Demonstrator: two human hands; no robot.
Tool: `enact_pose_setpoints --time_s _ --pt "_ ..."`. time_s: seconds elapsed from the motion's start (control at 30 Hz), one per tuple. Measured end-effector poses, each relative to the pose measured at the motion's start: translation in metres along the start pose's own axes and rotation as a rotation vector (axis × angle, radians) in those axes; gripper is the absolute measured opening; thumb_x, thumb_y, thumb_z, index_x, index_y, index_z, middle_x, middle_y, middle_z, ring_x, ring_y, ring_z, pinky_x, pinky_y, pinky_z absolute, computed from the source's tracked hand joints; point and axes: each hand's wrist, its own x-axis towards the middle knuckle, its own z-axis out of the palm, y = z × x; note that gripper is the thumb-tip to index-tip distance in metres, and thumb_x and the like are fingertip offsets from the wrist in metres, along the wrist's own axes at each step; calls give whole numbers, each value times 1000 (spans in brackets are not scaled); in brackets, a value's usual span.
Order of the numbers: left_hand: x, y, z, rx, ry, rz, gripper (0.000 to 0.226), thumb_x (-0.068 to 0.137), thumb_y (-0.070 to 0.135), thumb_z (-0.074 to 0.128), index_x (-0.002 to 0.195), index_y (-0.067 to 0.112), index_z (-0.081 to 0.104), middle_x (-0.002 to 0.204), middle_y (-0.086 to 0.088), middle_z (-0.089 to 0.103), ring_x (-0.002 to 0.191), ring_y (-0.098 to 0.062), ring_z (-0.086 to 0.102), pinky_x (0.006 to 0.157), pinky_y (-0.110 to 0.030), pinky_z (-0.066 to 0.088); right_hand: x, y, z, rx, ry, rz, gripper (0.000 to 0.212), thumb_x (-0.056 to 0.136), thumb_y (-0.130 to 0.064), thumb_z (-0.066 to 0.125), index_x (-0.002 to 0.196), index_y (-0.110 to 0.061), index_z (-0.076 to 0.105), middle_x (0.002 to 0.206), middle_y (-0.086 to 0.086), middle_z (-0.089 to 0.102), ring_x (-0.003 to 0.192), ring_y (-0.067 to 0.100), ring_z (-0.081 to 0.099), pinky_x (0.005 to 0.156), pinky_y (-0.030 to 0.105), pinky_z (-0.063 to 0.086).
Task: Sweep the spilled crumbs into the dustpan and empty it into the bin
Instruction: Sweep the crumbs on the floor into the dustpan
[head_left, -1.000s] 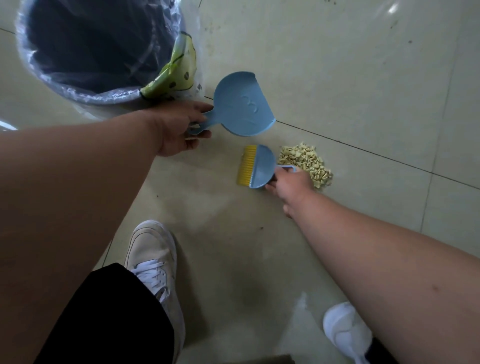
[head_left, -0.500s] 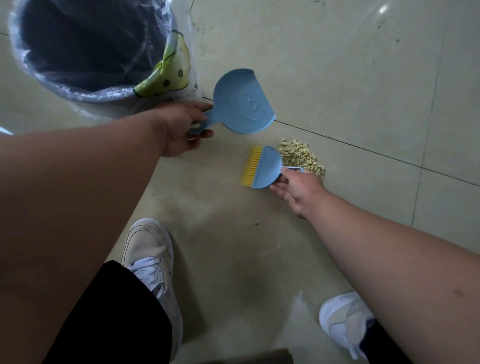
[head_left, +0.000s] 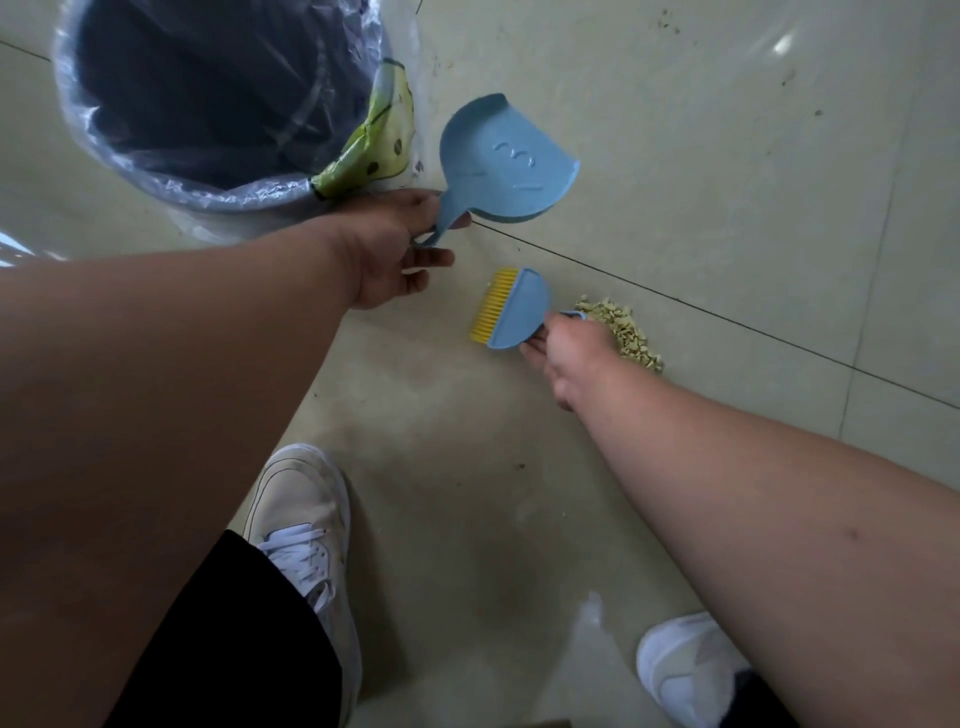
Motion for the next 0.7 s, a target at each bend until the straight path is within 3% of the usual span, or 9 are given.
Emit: enact_pose_setpoints --time_s 0.17,0.33,0.43,0.5,0.57,0.63,0.7 --pt "-2 0 5 12 3 -10 24 113 35 45 118 34 68 119 21 77 93 -13 67 81 -36 44 8 -11 -66 77 123 4 23 102 -11 58 123 -3 59 108 18 75 73 20 79 57 28 60" --pt "-1 -3 6 12 -1 -9 25 111 35 46 121 34 69 121 19 77 93 -13 66 79 -35 43 6 -15 -106 229 114 79 27 107 -14 50 131 -3 55 110 16 72 89 22 72 66 31 61" --pt "3 -5 6 3 11 1 24 110 30 48 121 33 70 118 17 78 91 -12 65 77 -35 43 4 -30 -114 356 91 67 21 106 -14 52 124 -4 59 92 11 73 81 20 72 67 30 61" --pt "7 -9 4 26 32 -1 22 107 23 53 116 31 71 111 15 78 90 -12 65 74 -33 43 8 -49 -118 392 190 -34 21 103 -12 54 120 -3 61 90 14 77 64 18 74 55 27 59" --pt "9 -15 0 97 54 -16 19 105 20 56 111 29 71 107 11 76 86 -12 64 70 -31 42 14 -72 -125 329 356 -128 17 98 -11 54 110 -5 64 89 17 78 48 17 68 41 20 46" --pt "10 -22 -3 203 70 -42 17 106 18 55 110 26 70 107 5 74 82 -12 63 68 -30 42 16 -93 -133 199 467 -212 11 95 -15 50 94 -14 61 83 14 76 43 16 62 37 16 39" --pt "10 -29 -8 281 102 -63 14 107 16 56 111 21 68 105 -3 74 76 -14 62 63 -29 43 21 -107 -140 46 509 -347 12 93 -21 50 82 -20 55 82 9 72 52 19 65 43 24 51"
